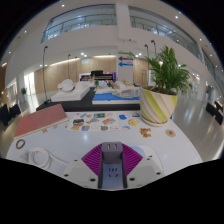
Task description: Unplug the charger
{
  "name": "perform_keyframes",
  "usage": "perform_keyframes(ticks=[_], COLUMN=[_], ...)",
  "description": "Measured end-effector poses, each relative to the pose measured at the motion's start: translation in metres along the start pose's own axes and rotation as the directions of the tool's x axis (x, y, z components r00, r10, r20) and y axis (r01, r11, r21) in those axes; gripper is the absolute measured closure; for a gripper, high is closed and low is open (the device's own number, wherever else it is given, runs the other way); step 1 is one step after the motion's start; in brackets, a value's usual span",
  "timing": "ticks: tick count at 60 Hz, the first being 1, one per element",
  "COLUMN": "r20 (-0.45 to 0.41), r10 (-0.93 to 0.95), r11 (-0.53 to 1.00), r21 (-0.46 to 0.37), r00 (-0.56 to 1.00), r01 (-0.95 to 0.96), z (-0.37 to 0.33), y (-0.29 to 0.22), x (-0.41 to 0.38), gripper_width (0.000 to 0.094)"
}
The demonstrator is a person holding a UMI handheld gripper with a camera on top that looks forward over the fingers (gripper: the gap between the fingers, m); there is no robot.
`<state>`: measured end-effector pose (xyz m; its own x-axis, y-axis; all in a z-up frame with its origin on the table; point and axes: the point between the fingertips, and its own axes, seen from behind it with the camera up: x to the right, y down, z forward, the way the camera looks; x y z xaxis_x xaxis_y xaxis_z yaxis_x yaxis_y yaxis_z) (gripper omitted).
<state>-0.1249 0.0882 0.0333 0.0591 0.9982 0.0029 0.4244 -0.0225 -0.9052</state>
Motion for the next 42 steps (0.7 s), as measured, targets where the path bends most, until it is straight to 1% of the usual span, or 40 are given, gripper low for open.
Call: perform_keyframes(ticks=[1, 2, 3, 5, 9, 11, 13, 14, 16, 20, 23, 27, 31, 35, 39, 42], r20=[-0.003, -0.008, -0.014, -0.016, -0.003, 0.002, -0.004, -0.004, 0.006, 0.016, -0.017, -0.071, -0.112, -0.144, -0.151, -0.145], r10=[-0.013, -0.031, -0.045, -0.040, 0.015, 0.037, 0.022, 0.014, 0.021, 0.075, 0.054, 0.024, -0.004, -0.023, -0.031, -0.039], r11=[1.000, 1.000, 0.999, 0.999, 1.000, 0.998, 0.992, 0.989, 0.986, 0.984, 0.985, 0.991, 0.997, 1.000, 0.993, 0.985], r21=[0.004, -0.001, 0.000, -0.002, -0.001, 0.056, 0.126, 0.148, 0.164, 0.161, 0.162, 0.136, 0.070, -0.017, -0.114, -0.169], r00=[1.000, 0.999, 0.999, 0.999, 1.000, 0.999, 1.000, 1.000, 1.000, 0.997, 0.998, 0.997, 0.994, 0.989, 0.988, 0.989], r01=[0.013, 0.031, 0.045, 0.040, -0.015, -0.037, -0.022, -0.013, -0.021, -0.076, -0.051, -0.014, 0.012, 0.021, 0.014, 0.014], z=[0.000, -0.001, -0.001, -0.001, -0.004, -0.010, -0.021, -0.025, -0.033, -0.054, -0.066, -0.079, -0.080, -0.069, -0.057, -0.046], y=[-0.001, 0.000, -0.001, -0.002, -0.010, -0.033, -0.062, -0.075, -0.095, -0.127, -0.139, -0.134, -0.112, -0.071, -0.030, -0.003], x=[-0.001, -0.001, 0.000, -0.002, -0.002, 0.000, 0.002, 0.003, 0.006, 0.022, 0.046, 0.086, 0.123, 0.156, 0.176, 0.184], gripper_width=[0.0678, 0.0663, 0.0715, 0.0739, 0.0750, 0.0749, 0.0749, 0.0749, 0.0750, 0.0751, 0.0751, 0.0751, 0.0753, 0.0752, 0.0752, 0.0742])
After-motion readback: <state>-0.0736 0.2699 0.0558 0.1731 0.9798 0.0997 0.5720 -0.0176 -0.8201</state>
